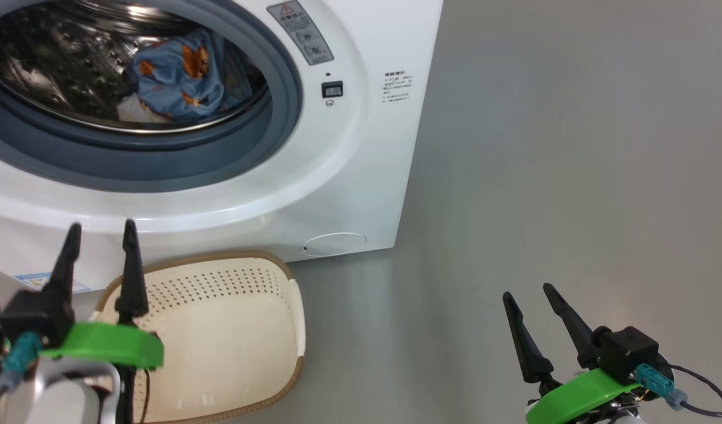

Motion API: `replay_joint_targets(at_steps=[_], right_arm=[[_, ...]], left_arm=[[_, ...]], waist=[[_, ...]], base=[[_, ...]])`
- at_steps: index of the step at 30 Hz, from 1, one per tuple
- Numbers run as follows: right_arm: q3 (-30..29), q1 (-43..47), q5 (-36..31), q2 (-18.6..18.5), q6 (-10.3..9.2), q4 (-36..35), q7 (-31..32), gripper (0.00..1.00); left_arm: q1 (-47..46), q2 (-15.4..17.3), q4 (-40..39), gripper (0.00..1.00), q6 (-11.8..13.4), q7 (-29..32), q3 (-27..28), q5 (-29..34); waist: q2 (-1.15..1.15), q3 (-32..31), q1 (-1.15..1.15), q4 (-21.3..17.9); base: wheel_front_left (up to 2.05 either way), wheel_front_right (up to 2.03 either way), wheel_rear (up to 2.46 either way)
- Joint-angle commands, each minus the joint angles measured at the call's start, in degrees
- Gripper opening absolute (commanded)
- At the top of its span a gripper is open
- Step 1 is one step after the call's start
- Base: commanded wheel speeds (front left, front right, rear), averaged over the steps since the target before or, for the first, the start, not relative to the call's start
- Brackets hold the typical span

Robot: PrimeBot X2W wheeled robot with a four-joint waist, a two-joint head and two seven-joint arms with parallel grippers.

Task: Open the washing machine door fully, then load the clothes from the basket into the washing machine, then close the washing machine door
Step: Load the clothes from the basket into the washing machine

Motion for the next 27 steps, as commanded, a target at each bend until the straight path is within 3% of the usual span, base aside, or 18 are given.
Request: replay_joint_targets(at_steps=[1, 8, 27], right_arm=[[1.34, 0.38, -0.42, -0.27, 0.09, -1.41, -0.68, 1.0], [1.65, 0.97, -0.6, -0.65, 0.09, -1.25, -0.68, 1.0], [1.5, 2.52, -0.73, -1.58, 0.09, -1.6, -0.68, 1.0]], left_arm=[[0.68, 1.3, -2.3, 1.0, 0.73, -0.35, 2.15, 0.39], [6.59, 0.41, -4.72, 1.0, 2.6, -0.36, 3.06, 1.05], [18.01, -3.61, -6.93, 1.0, 2.61, -0.36, 5.45, 2.77]], waist=[[0.0, -0.49, 0.0, 0.35], [0.0, -2.25, 0.0, 0.77], [0.0, -6.13, 0.0, 1.39]], base=[[0.0, 0.0, 0.0], [0.0, 0.0, 0.0], [0.0, 0.0, 0.0]])
